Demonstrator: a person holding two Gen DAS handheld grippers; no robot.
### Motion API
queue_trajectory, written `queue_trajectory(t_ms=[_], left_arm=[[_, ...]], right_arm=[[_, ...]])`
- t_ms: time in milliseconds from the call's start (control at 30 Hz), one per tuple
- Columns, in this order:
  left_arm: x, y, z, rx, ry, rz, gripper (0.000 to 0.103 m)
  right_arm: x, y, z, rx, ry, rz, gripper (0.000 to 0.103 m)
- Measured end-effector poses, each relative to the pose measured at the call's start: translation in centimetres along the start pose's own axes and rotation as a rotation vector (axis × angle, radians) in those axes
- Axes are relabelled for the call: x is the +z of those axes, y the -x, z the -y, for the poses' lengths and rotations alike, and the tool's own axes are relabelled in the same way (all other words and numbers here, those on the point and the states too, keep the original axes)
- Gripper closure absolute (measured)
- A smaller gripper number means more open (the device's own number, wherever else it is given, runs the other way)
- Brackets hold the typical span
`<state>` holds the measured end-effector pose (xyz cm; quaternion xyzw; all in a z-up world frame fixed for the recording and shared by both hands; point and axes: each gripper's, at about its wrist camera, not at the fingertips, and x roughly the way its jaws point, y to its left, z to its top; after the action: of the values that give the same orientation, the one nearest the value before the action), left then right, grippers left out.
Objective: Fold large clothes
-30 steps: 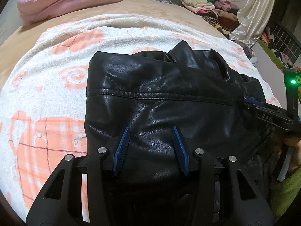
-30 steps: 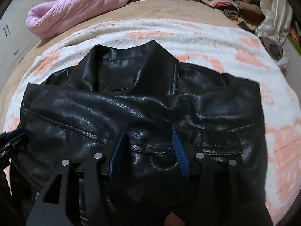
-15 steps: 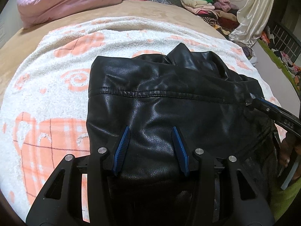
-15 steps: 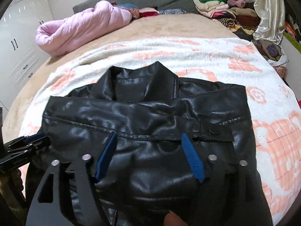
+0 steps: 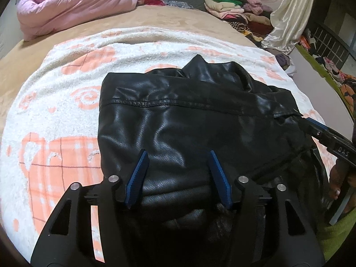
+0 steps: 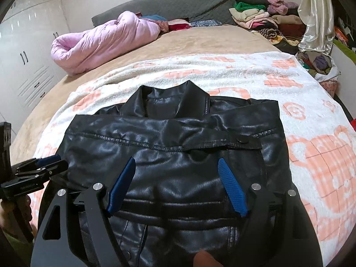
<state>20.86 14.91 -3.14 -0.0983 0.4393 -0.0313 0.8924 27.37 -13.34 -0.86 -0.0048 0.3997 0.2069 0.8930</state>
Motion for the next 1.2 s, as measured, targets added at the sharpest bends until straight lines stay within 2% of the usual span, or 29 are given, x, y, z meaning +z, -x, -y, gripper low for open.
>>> queue_trajectory(t_ms=[300, 467, 567, 733, 867, 1067, 1200], left_arm=[[-1.1, -0.4, 0.7, 0.009, -0.024, -0.027, 0.051], [-1.4, -0.9, 0.9, 0.012, -0.025, -0.039, 0.051], [-1.3, -0.6, 0.8, 0.01, -0.025, -0.033, 0.051], [-1.2, -0.2, 0.7, 0.001, -0.015, -0.028, 0.05], [-1.2, 0.2, 1.0, -0.005, -0.018, -0.02, 0.045], [-1.2, 0.7, 1.0, -0.01, -0.013, -0.011, 0.039], [-1.1, 1.1, 1.0, -0.013, -0.011, -0.001, 0.031]], right_arm=[[-1.6, -1.0, -0.5, -0.045, 0.048, -0.054, 0.027], [-3.1, -3.7, 0.4, -0.087, 0.051, -0.168, 0.027], [-3.3, -3.7, 0.2, -0.097, 0.063, -0.157, 0.027], [-2.7, -2.1, 0.7, -0.045, 0.015, -0.099, 0.024], [-2.5, -1.0, 0.4, -0.027, 0.006, -0.067, 0.015], [-2.3, -0.2, 0.2, -0.015, -0.003, -0.045, 0.008], [-2.3, 0.3, -0.1, -0.02, -0.001, -0.031, 0.007]])
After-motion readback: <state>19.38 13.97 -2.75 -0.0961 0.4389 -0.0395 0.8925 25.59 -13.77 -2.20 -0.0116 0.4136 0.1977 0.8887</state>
